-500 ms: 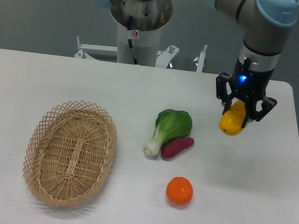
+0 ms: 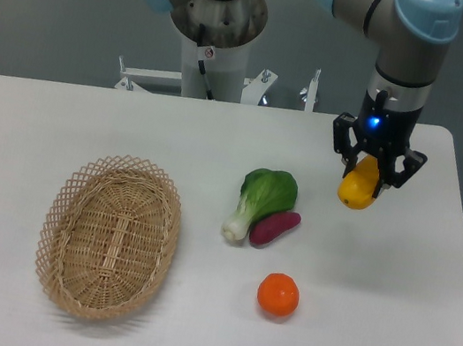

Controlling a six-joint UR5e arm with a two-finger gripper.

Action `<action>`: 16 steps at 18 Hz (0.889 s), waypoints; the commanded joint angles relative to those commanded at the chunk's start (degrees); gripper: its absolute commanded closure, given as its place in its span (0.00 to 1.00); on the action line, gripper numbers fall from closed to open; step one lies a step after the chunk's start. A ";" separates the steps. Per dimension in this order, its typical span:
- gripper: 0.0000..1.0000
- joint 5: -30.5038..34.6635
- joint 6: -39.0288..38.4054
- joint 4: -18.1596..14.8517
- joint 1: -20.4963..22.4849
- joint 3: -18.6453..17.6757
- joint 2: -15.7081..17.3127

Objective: Place the mango on the table

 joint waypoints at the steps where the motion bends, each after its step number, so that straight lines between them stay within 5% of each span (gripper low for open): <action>1: 0.48 0.00 0.00 0.00 0.00 0.00 0.00; 9: 0.48 0.18 -0.09 1.14 -0.53 -0.88 -0.70; 16: 0.48 0.44 0.00 12.64 -1.58 -1.76 -7.19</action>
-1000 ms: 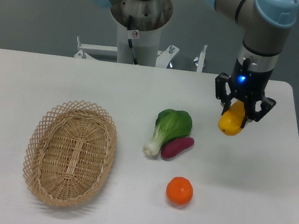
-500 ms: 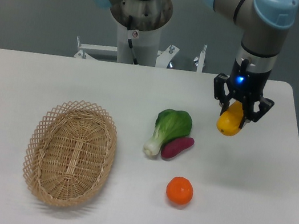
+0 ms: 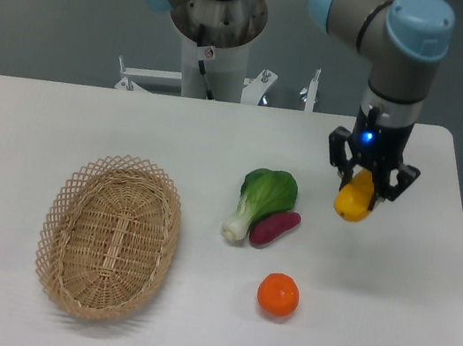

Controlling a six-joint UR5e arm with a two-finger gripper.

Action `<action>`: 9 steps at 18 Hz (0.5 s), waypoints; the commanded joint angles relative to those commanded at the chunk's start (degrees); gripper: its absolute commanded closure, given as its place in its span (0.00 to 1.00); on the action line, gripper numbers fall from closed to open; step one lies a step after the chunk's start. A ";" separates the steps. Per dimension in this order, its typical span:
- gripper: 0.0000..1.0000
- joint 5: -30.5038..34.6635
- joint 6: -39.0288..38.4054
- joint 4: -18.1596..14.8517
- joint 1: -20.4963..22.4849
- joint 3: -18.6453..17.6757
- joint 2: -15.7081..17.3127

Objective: Place the mango on the table
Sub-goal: 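Carry the held mango toward the orange and lower it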

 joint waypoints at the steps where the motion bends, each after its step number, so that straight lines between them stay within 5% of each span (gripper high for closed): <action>1: 0.48 0.00 0.09 1.14 0.00 0.61 -1.67; 9: 0.48 0.00 0.44 7.30 -1.41 8.08 -13.36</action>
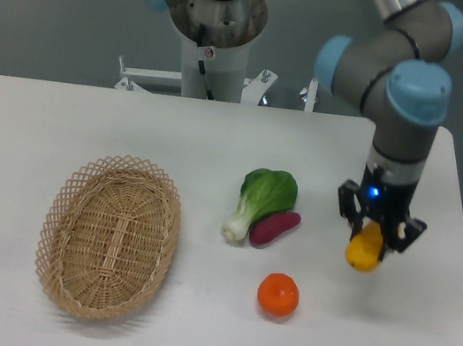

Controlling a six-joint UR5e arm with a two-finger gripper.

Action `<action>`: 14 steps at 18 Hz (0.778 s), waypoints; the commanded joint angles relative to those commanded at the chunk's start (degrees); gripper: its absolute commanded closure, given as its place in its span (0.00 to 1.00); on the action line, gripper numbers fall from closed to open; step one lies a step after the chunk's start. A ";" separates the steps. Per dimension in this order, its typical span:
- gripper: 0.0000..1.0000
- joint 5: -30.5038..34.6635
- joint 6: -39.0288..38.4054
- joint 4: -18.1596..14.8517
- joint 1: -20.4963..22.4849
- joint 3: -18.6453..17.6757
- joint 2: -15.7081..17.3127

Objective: Place the mango on the table
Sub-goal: 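Carry the held mango toward the orange and lower it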

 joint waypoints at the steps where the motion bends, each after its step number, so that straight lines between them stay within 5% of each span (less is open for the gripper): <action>1: 0.48 0.00 0.61 0.44 -0.09 0.53 -1.06; 14: 0.48 -0.09 2.38 0.62 -0.71 -2.01 -3.88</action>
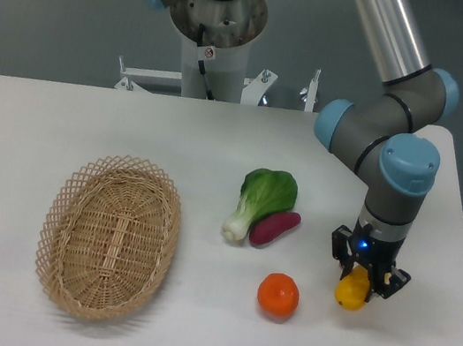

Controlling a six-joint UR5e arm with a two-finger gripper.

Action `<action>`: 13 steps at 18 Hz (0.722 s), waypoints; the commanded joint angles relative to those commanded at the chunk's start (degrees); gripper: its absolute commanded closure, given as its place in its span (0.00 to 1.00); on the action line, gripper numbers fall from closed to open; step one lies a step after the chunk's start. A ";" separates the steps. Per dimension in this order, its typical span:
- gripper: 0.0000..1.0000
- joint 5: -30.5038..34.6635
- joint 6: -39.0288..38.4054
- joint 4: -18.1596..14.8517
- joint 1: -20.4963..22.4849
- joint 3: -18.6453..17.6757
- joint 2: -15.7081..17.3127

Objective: Place the mango on the table
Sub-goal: 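Carry the held mango toward the orange and lower it, then set the mango on the table and open the gripper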

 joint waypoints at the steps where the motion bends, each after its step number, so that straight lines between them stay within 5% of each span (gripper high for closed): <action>1: 0.48 0.00 0.00 0.09 0.00 -0.44 0.00; 6: 0.47 0.00 0.09 0.00 -0.09 -1.14 0.00; 8: 0.33 0.00 0.00 0.00 -0.09 -1.14 0.09; 10: 0.09 0.00 0.09 0.09 -0.09 -0.88 0.09; 13: 0.00 0.00 -0.44 0.09 -0.09 -0.79 0.17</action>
